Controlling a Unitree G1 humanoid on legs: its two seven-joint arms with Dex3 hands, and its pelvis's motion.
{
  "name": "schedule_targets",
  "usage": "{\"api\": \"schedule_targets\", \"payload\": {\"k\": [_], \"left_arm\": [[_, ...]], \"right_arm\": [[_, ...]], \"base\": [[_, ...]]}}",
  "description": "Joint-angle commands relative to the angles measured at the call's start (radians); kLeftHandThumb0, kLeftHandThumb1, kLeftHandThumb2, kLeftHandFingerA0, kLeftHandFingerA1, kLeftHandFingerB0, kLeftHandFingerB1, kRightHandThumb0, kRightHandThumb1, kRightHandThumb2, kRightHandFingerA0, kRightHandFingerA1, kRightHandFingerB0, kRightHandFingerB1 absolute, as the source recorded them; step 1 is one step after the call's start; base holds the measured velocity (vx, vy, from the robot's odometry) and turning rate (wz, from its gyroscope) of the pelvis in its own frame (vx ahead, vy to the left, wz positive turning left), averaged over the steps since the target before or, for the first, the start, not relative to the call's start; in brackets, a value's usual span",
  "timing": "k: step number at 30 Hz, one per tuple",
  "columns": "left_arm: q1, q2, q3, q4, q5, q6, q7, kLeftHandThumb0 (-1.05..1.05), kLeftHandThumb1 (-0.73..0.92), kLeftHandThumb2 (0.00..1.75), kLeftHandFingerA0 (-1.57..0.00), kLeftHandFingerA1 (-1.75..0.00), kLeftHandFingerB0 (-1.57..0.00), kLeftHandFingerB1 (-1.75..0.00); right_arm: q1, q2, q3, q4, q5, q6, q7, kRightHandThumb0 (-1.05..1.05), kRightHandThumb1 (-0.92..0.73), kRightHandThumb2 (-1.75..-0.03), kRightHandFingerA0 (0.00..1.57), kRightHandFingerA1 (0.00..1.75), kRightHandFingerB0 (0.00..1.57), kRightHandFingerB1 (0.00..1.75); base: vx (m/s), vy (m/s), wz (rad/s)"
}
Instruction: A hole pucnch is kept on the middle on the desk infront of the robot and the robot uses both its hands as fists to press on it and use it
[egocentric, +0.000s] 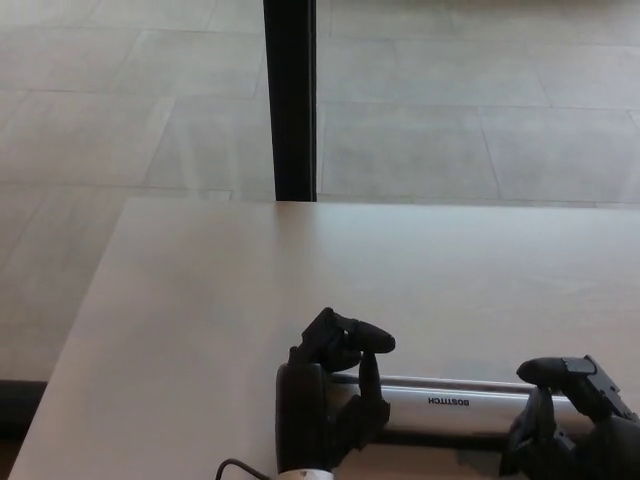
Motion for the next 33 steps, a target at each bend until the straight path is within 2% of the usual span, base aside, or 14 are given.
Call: {"api": "schedule_targets", "payload": {"k": [1,2,4,5,7,8,10,12,13,14,15,21,33], "left_arm": [[0.162,-0.393,-0.083,0.260,0.118,-0.201,0.264,-0.28,0.77,0.91,-0.89,-1.75,-0.66,-1.51],[0.158,-0.389,-0.087,0.266,0.129,-0.197,0.275,-0.29,0.76,0.93,-0.88,-1.75,-0.61,-1.56],[0.133,-0.375,-0.095,0.289,0.165,-0.192,0.306,-0.28,0.74,0.94,-0.87,-1.75,-0.60,-1.61],[0.125,-0.373,-0.097,0.298,0.174,-0.191,0.313,-0.29,0.73,0.96,-0.85,-1.75,-0.65,-1.56],[0.109,-0.364,-0.112,0.326,0.198,-0.195,0.327,-0.33,0.68,0.99,-0.86,-1.75,-0.63,-1.55],[0.105,-0.358,-0.118,0.340,0.207,-0.215,0.325,-0.33,0.69,0.99,-0.88,-1.75,-0.69,-1.54],[0.089,-0.341,-0.130,0.364,0.230,-0.247,0.327,-0.34,0.70,0.98,-0.90,-1.75,-0.63,-1.61],[0.079,-0.334,-0.133,0.372,0.243,-0.239,0.339,-0.36,0.71,0.96,-0.91,-1.75,-0.64,-1.59],[0.075,-0.335,-0.132,0.381,0.244,-0.246,0.342,-0.35,0.71,0.95,-0.91,-1.75,-0.64,-1.58],[0.071,-0.337,-0.132,0.389,0.246,-0.249,0.348,-0.35,0.71,0.95,-0.91,-1.75,-0.64,-1.58],[0.065,-0.332,-0.130,0.396,0.250,-0.259,0.348,-0.34,0.71,0.94,-0.89,-1.75,-0.64,-1.58],[0.043,-0.335,-0.118,0.428,0.260,-0.263,0.371,-0.36,0.70,0.96,-0.91,-1.75,-0.65,-1.57],[0.037,-0.323,-0.124,0.462,0.281,-0.322,0.390,-0.34,0.69,0.97,-0.90,-1.75,-0.64,-1.56]], "right_arm": [[-0.055,-0.002,-0.143,0.235,-0.009,-0.070,-0.104,-0.26,-0.66,-1.08,1.00,1.75,0.76,1.55],[-0.057,-0.002,-0.143,0.240,-0.017,-0.072,-0.109,-0.26,-0.65,-1.10,1.01,1.75,0.76,1.55],[-0.073,0.014,-0.156,0.251,-0.004,-0.063,-0.127,-0.25,-0.64,-1.08,0.98,1.75,0.76,1.52],[-0.079,0.019,-0.160,0.257,-0.001,-0.064,-0.132,-0.25,-0.67,-1.06,0.97,1.75,0.74,1.55],[-0.098,0.029,-0.168,0.279,-0.009,-0.066,-0.157,-0.26,-0.64,-1.02,0.93,1.75,0.74,1.57],[-0.110,0.038,-0.170,0.285,-0.016,-0.056,-0.181,-0.26,-0.65,-0.99,0.90,1.75,0.73,1.60],[-0.132,0.044,-0.172,0.303,-0.028,-0.062,-0.198,-0.26,-0.65,-1.00,0.89,1.75,0.71,1.61],[-0.142,0.043,-0.169,0.311,-0.044,-0.064,-0.203,-0.26,-0.62,-1.08,0.89,1.75,0.71,1.64],[-0.147,0.039,-0.165,0.313,-0.058,-0.062,-0.208,-0.26,-0.62,-1.06,0.91,1.75,0.66,1.72],[-0.149,0.038,-0.166,0.319,-0.062,-0.069,-0.207,-0.26,-0.62,-1.06,0.91,1.75,0.66,1.72],[-0.159,0.043,-0.171,0.339,-0.056,-0.088,-0.203,-0.25,-0.61,-1.08,0.90,1.75,0.72,1.63],[-0.163,0.050,-0.183,0.357,-0.059,-0.093,-0.201,-0.25,-0.62,-1.08,0.89,1.75,0.72,1.63],[-0.145,0.054,-0.194,0.398,-0.064,-0.130,-0.181,-0.27,-0.71,-0.96,0.91,1.75,0.71,1.60]], "base": [[0.00,0.000,0.00],[0.00,0.000,0.00],[0.00,0.000,0.00],[0.00,0.000,0.00],[0.00,0.000,0.00],[0.00,0.000,0.00],[0.00,0.000,0.00],[0.00,0.000,0.00],[0.00,0.000,0.00],[0.00,0.000,0.00],[0.00,0.000,0.00],[0.00,0.000,0.00],[0.00,0.000,0.00]]}}
